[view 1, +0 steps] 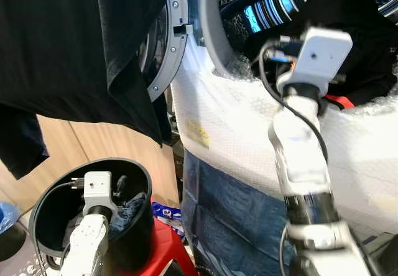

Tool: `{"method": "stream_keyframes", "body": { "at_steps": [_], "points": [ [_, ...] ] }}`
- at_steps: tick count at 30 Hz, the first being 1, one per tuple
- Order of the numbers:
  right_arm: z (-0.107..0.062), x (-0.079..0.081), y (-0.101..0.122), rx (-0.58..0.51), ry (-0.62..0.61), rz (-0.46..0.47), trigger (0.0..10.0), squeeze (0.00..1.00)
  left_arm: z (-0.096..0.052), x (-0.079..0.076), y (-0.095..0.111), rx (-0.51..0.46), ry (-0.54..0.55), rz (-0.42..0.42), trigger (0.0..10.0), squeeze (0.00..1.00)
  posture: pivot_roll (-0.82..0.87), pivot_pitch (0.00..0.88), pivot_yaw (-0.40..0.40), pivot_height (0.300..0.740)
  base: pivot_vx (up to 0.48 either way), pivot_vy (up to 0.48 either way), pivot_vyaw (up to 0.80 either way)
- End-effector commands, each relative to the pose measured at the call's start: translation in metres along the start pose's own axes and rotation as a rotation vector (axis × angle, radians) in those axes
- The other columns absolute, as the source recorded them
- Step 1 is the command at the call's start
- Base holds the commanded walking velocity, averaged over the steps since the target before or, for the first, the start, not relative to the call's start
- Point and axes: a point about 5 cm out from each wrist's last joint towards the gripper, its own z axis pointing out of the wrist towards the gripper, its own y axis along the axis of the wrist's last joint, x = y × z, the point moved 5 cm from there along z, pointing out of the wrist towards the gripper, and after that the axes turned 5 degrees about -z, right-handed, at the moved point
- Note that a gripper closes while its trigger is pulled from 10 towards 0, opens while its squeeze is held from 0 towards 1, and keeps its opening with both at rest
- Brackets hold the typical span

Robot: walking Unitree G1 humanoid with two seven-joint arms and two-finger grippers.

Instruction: Clothes washing

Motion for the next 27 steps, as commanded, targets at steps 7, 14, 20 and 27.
{"method": "stream_keyframes", "body": {
  "at_steps": [7,14,20,27],
  "points": [
    [0.040,0.042,-0.006,0.166,0.229,0.049,0.0,0.00,0.004,0.009,0.013,-0.031,0.028,0.003,10.0,0.00,0.06,0.000,0.079,0.740,0.000,0.000,0.00],
    [0.062,0.032,-0.005,0.283,0.200,0.065,0.0,0.00,0.004,0.010,0.014,-0.037,0.038,-0.001,10.0,0.00,0.08,0.000,0.069,0.740,0.000,0.000,0.00],
    [0.082,-0.015,0.003,0.296,0.031,-0.018,0.0,0.00,0.003,0.008,0.014,-0.039,0.038,-0.003,10.0,0.00,0.10,0.000,0.048,0.740,0.000,0.000,0.00],
    [0.102,-0.081,0.041,0.194,-0.268,-0.023,0.0,0.00,0.002,0.015,0.016,-0.048,0.067,-0.005,10.0,0.00,0.10,0.000,0.036,0.740,0.000,0.000,0.00]
  ]
}}
